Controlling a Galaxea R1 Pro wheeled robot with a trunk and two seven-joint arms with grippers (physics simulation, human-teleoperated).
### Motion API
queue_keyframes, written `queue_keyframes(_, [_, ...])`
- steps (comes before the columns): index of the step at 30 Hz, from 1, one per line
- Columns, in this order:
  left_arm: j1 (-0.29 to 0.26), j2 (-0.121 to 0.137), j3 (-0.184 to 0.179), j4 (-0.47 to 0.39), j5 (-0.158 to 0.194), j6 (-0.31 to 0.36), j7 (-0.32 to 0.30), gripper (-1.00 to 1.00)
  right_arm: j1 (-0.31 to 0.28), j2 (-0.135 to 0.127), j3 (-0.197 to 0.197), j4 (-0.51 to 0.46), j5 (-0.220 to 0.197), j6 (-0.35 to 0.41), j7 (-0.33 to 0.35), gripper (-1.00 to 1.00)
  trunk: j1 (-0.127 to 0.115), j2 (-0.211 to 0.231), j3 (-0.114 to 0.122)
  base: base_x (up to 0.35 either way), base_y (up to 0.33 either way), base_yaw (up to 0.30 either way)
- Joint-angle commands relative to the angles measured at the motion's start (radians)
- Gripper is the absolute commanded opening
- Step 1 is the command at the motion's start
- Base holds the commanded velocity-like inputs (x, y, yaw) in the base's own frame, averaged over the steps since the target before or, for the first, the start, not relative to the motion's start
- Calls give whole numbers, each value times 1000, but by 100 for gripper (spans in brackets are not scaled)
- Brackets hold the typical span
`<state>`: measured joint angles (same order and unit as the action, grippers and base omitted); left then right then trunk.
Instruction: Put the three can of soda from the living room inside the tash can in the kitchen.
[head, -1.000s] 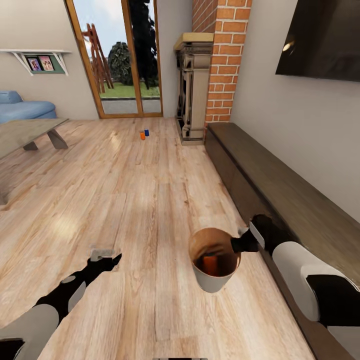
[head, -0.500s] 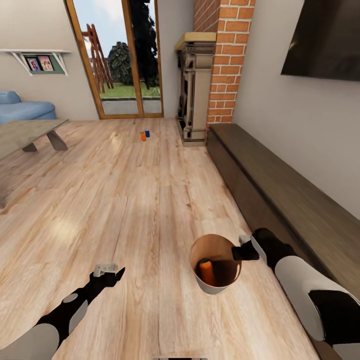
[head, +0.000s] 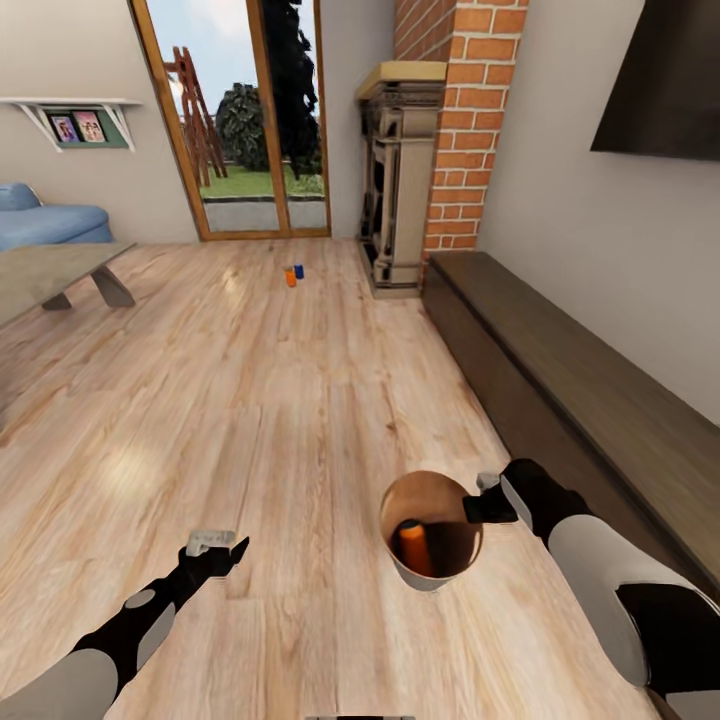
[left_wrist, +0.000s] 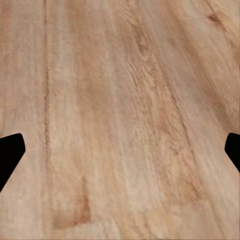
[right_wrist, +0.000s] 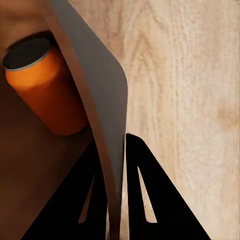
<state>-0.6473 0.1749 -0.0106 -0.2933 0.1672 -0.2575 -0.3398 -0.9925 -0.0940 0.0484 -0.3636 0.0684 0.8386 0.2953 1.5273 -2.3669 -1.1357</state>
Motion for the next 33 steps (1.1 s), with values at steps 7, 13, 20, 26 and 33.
queue_keyframes(7, [0, -1, 0, 1, -1, -2, 3, 100, 0, 5, -4, 1, -29, 4, 4, -100, 0, 0, 0, 296, 144, 0])
queue_keyframes(13, [0, -1, 0, 2, 0, -1, 7, 100, 0, 7, -4, 2, -28, 4, 2, -100, 0, 0, 0, 297, 146, 0])
queue_keyframes(20, [0, -1, 1, 2, 0, -1, 9, 100, 0, 7, -3, 4, -28, 4, 2, -100, 0, 0, 0, 297, 175, 0])
queue_keyframes(26, [0, -2, 0, 4, 0, -1, 11, 100, 1, 10, -2, 6, -29, 4, 1, -100, 0, 0, 0, 297, 189, 0])
queue_keyframes(33, [0, -3, 0, 5, 0, -2, 33, 100, 5, 12, -1, 11, -31, 4, 1, -100, 0, 0, 0, 297, 194, 0])
